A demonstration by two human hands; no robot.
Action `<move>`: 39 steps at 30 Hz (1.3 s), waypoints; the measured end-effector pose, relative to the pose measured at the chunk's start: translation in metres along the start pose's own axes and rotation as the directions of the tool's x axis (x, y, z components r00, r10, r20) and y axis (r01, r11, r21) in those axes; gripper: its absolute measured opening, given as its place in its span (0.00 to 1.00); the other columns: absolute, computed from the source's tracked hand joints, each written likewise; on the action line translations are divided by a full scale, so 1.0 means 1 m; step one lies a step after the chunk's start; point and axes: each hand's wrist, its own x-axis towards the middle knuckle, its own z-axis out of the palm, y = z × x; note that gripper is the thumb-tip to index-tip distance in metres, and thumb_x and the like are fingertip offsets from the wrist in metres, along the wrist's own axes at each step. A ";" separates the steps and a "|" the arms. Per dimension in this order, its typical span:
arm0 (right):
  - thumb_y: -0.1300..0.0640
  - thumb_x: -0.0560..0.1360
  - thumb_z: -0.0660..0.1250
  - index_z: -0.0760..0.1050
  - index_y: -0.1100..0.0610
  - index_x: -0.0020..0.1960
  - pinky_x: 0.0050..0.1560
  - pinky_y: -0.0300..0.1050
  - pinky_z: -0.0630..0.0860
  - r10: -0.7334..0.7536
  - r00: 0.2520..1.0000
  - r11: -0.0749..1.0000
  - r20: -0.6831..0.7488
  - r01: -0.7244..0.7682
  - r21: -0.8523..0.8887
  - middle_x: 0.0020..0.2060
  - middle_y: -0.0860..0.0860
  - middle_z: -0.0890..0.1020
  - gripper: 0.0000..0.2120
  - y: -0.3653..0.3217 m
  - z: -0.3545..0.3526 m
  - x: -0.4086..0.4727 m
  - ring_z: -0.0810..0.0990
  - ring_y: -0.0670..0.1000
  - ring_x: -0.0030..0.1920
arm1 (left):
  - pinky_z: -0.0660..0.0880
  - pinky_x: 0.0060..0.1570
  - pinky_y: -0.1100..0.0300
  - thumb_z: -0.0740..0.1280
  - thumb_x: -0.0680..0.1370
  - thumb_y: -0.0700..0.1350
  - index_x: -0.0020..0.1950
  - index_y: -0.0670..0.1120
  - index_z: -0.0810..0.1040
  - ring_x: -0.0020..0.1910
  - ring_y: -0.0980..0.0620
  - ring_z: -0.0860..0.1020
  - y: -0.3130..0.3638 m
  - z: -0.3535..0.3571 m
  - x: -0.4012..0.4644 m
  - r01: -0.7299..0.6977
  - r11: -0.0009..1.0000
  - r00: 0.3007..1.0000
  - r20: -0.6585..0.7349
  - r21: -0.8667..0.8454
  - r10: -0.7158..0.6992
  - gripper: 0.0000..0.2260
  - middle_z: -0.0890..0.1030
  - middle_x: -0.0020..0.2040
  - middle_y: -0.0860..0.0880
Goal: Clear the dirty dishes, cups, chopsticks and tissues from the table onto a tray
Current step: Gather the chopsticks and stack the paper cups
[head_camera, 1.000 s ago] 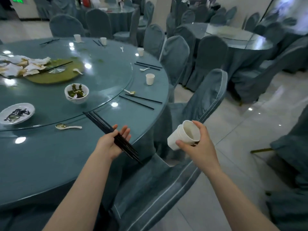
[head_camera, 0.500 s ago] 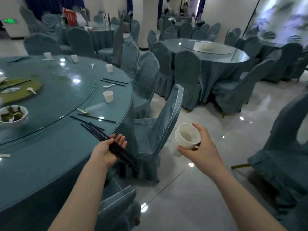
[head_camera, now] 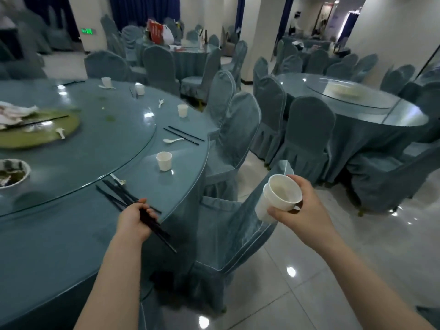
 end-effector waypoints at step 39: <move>0.56 0.63 0.79 0.70 0.37 0.52 0.43 0.35 0.71 0.078 0.790 0.996 0.607 -0.090 -0.011 0.46 0.33 0.79 0.26 0.077 0.319 0.356 0.78 0.35 0.45 | 0.74 0.45 0.47 0.72 0.67 0.63 0.62 0.39 0.64 0.54 0.37 0.75 0.042 -0.029 0.251 0.356 0.509 0.610 -0.608 0.783 0.508 0.38 0.69 0.61 0.41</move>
